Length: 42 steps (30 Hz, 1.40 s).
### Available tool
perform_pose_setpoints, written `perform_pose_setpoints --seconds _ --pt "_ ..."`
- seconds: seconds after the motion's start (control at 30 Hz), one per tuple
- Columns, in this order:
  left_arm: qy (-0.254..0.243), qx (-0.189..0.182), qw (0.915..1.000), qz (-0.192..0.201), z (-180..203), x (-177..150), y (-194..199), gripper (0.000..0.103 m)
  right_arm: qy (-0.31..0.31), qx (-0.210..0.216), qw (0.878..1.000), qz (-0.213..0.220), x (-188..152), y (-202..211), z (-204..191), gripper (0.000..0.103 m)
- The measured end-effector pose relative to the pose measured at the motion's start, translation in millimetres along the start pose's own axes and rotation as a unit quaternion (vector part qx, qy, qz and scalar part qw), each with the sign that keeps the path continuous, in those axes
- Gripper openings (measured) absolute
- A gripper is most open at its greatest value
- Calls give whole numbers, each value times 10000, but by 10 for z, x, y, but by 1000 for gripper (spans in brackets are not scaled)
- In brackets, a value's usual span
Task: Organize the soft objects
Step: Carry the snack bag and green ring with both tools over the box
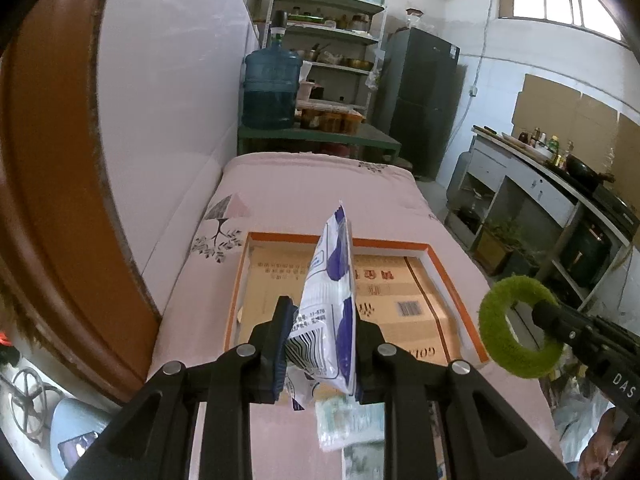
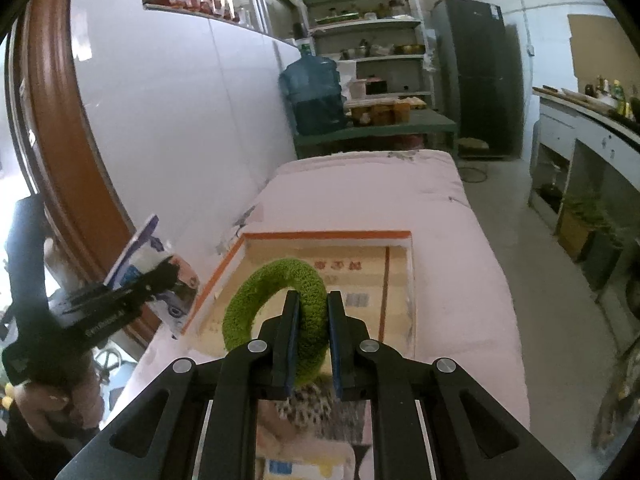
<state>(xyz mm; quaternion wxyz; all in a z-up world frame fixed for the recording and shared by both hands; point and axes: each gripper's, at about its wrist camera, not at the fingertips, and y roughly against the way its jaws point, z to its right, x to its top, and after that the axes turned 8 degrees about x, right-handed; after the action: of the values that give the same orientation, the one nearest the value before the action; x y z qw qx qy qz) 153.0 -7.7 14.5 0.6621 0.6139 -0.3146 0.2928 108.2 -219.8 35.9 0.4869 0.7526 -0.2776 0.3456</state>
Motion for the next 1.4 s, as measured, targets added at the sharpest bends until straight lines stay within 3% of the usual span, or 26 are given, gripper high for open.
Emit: perform_pose_setpoints --seconds 0.23,0.5,0.77,1.07,1.4 --pt "21 174 9998 -4 42 198 -292 24 -172 66 9998 40 234 -299 196 13" --pt "-73 91 9997 -233 70 330 -706 24 -233 51 9996 -118 392 -744 364 13" --pt "-234 -78 9986 -469 134 348 -1103 24 -384 9 9977 -564 329 -1311 534 13" --pt "55 4 9959 -904 66 223 -1474 24 -634 -74 9921 -1079 155 -1830 724 13" --pt "96 -69 9969 -776 49 190 -1550 25 -666 -138 9901 -1225 67 -1993 795 13"
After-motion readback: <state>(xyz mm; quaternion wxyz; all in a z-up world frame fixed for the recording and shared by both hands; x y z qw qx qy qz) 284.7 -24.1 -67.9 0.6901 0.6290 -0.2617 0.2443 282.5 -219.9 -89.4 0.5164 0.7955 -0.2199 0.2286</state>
